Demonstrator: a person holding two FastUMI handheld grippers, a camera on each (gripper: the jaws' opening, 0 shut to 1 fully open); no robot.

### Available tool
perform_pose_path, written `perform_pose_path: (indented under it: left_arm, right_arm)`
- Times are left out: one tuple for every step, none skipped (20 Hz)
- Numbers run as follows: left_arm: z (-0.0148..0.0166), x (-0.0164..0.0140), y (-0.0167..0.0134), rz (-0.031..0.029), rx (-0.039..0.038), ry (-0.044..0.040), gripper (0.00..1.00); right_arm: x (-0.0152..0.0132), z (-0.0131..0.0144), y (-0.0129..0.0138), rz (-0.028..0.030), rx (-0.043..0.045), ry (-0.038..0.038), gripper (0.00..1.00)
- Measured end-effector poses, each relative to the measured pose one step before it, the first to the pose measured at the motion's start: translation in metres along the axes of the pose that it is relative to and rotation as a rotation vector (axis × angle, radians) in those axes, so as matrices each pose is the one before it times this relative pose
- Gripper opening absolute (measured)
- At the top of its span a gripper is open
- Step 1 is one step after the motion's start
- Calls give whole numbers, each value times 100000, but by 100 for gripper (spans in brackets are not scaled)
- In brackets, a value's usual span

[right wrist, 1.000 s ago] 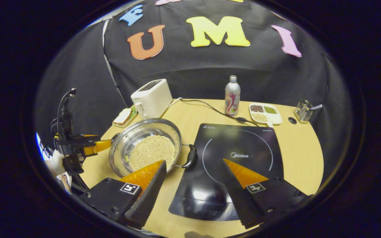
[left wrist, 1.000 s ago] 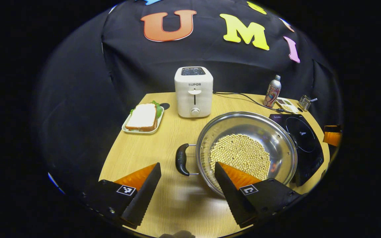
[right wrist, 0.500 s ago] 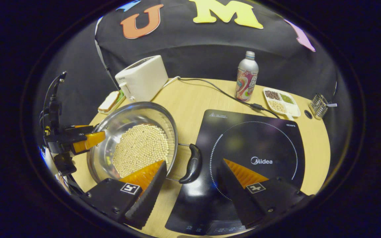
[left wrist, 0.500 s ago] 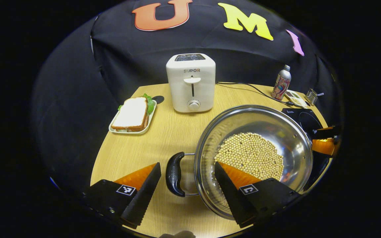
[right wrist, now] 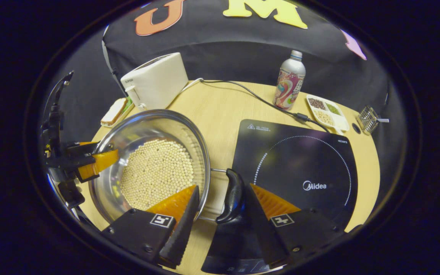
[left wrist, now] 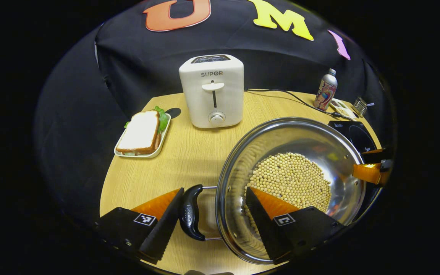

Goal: First push the handle of the pot to place it horizontally, then grasp the pot with both hands and set it on the induction cooktop.

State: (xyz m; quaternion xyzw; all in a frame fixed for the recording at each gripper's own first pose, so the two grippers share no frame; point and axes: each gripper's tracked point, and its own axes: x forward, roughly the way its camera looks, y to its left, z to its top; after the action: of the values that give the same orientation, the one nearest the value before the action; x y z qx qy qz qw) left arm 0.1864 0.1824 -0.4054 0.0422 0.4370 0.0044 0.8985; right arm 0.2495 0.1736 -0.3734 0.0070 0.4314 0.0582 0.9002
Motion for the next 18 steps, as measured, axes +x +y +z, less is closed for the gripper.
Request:
perform_pose_path:
  left_arm:
    - [-474, 296, 259, 333, 15, 1453, 91]
    - [-743, 275, 209, 64, -537, 3017, 87]
    - [247, -155, -113, -841, -1460, -207, 82]
    - [-6, 219, -67, -142, -480, -31, 82]
    - [-183, -75, -19, -244, 108, 362, 80]
    - [278, -129, 4, -394, 26, -810, 80]
    - [61, -14, 5, -146, -433, -660, 78]
    - [-184, -124, 60, -491, 34, 480, 67]
    - [52, -248, -130, -355, -145, -274, 76]
    - [58, -239, -87, -59, 249, 32, 75]
    - [191, -142, 104, 689, 1101, -644, 74]
    - [239, -217, 248, 533, 607, -775, 84]
    - [275, -137, 7, 168, 408, -733, 74]
    - [201, -246, 81, 118, 464, -1049, 74]
    - [251, -447, 234, 132, 352, -911, 74]
    - [289, -443, 31, 128, 359, -608, 84]
    - [266, -492, -16, 99, 474, -711, 74]
    - [454, -774, -26, 612, 1250, -1310, 74]
  right_arm:
    - [176, 11, -94, -1672, 681, 892, 76]
    - [-37, 95, 29, -1397, 837, 438, 72]
    - [-95, 29, -46, -878, 706, 855, 68]
    - [197, -40, -56, -113, 621, 567, 67]
    - [140, -11, -15, 376, 981, -194, 65]
    - [-125, 246, 22, 353, -452, -140, 63]
    - [-11, 195, -36, 570, -807, -126, 59]
    - [-42, 66, -54, 654, -896, -1003, 57]
    - [12, 29, 50, 400, 54, -413, 59]
    - [-147, -166, -66, 72, 487, 20, 59]
    - [-160, 37, -14, 448, 448, -407, 56]
    - [-99, 29, 130, 244, -25, -344, 56]
    - [-310, 86, -72, 140, -224, -921, 56]
    - [-385, 230, 70, 175, -492, -1171, 56]
    - [-501, 313, -10, -59, -600, -1294, 56]
    - [-419, 308, -31, -36, -776, -1204, 56]
    - [-503, 336, -13, -199, -77, -1237, 59]
    - [-526, 354, 40, -166, -660, -1442, 59]
